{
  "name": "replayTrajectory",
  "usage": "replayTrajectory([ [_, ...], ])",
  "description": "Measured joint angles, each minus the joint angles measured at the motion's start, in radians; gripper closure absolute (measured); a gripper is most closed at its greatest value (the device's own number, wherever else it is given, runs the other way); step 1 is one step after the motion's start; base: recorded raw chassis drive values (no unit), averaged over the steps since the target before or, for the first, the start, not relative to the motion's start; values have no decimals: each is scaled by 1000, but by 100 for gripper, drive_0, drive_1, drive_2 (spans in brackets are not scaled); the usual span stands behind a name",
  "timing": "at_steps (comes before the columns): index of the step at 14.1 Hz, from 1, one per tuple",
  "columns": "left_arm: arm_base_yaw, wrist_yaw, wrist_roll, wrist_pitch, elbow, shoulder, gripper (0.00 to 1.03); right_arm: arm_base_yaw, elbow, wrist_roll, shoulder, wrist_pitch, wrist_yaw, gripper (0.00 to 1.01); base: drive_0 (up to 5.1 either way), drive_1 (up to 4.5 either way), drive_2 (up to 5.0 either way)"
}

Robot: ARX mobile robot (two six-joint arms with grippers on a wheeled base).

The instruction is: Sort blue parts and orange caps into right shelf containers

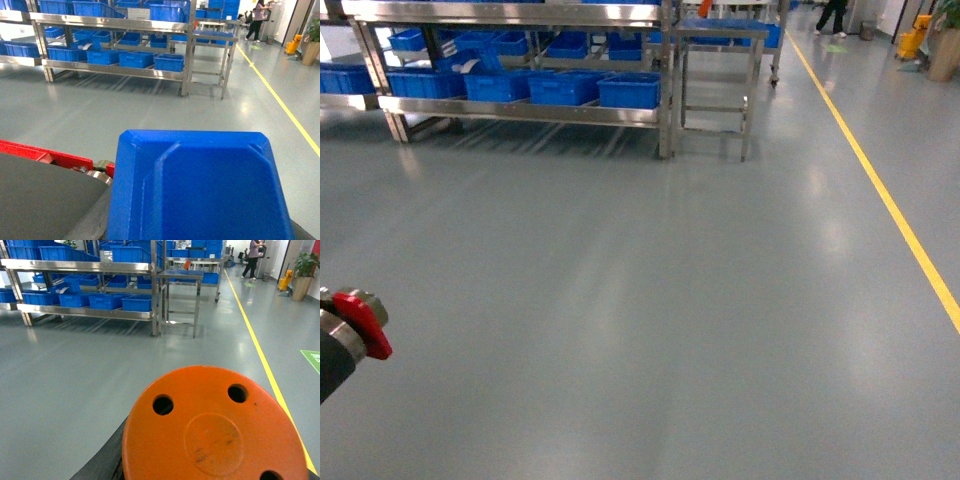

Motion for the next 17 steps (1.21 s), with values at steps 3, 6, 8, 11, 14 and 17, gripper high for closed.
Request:
replayTrajectory([
  [3,0,0,0,0,0,0,61,0,0,0,0,0,0,57,-173,-173,-173],
  [6,0,0,0,0,0,0,61,0,0,0,0,0,0,57,-149,-149,-149],
  [8,0,0,0,2,0,0,61,0,0,0,0,1,0,57,-122,298,-543],
  [11,0,0,0,2,0,0,61,0,0,0,0,0,0,57,28,447,-390],
  [14,0,0,0,1,0,0,61,0,0,0,0,0,0,57,6,425,-412],
  [17,0,0,0,1,0,0,62,0,0,0,0,0,0,57,-1,419,-420],
])
